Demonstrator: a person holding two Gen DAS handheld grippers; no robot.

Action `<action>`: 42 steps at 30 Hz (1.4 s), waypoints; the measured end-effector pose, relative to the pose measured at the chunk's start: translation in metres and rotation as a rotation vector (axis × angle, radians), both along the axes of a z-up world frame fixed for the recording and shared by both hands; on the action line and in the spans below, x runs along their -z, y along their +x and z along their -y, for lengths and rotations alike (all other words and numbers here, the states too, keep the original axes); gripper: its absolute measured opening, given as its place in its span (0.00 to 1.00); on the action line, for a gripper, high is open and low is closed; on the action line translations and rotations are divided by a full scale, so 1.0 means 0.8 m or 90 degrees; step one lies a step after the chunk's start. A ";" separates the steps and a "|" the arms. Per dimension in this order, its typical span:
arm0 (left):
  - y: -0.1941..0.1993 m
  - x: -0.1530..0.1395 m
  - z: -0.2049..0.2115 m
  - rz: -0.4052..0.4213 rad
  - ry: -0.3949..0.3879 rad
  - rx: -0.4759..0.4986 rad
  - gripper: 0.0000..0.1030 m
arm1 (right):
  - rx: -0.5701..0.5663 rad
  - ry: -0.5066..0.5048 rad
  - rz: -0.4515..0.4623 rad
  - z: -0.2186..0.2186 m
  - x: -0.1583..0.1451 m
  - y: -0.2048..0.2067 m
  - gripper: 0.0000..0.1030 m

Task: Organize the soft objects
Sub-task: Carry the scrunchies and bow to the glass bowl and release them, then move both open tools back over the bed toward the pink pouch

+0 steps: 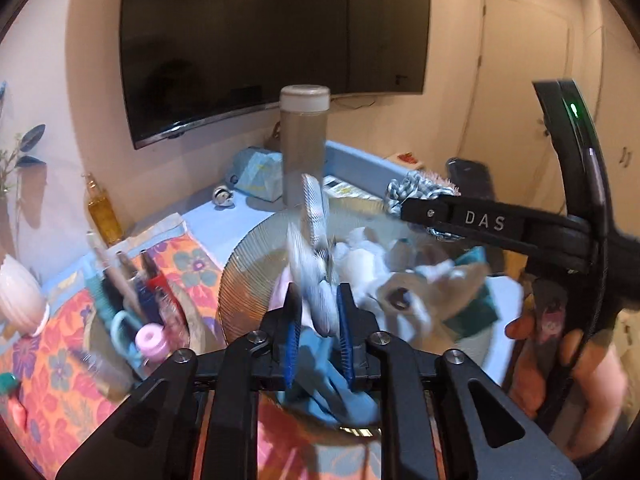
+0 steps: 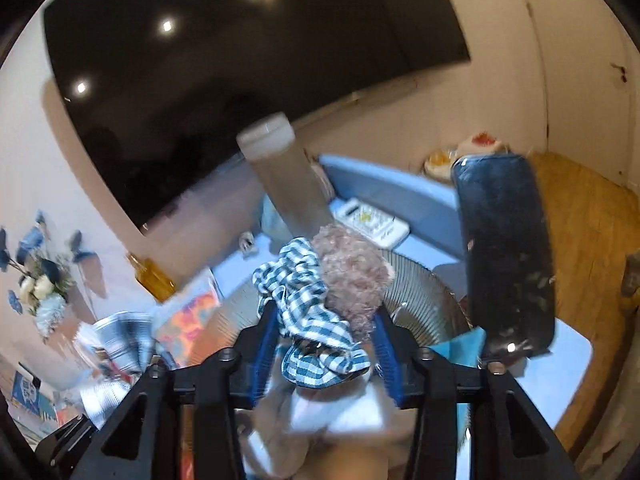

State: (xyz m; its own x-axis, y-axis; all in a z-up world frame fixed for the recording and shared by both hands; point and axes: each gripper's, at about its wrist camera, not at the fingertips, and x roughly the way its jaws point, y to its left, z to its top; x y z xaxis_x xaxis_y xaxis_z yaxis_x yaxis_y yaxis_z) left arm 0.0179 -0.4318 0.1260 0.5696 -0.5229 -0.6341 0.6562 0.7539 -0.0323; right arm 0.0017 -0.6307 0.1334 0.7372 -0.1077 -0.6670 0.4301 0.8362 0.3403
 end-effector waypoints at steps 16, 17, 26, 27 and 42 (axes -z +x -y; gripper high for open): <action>-0.080 -0.033 -0.068 0.081 -0.005 0.065 0.68 | 0.000 0.008 0.013 -0.027 -0.011 -0.065 0.76; -0.088 -0.036 -0.080 0.085 -0.005 0.060 0.68 | -0.012 0.004 0.023 -0.044 -0.015 -0.074 0.79; -0.131 -0.072 -0.236 0.141 0.020 -0.100 0.68 | -0.167 -0.069 0.066 -0.190 -0.055 -0.101 0.83; -0.131 -0.075 -0.253 0.146 0.023 -0.122 0.68 | -0.180 -0.076 0.069 -0.203 -0.058 -0.100 0.85; -0.075 0.041 -0.485 0.047 0.084 -0.445 0.92 | -0.420 -0.099 -0.054 -0.433 0.046 -0.022 0.88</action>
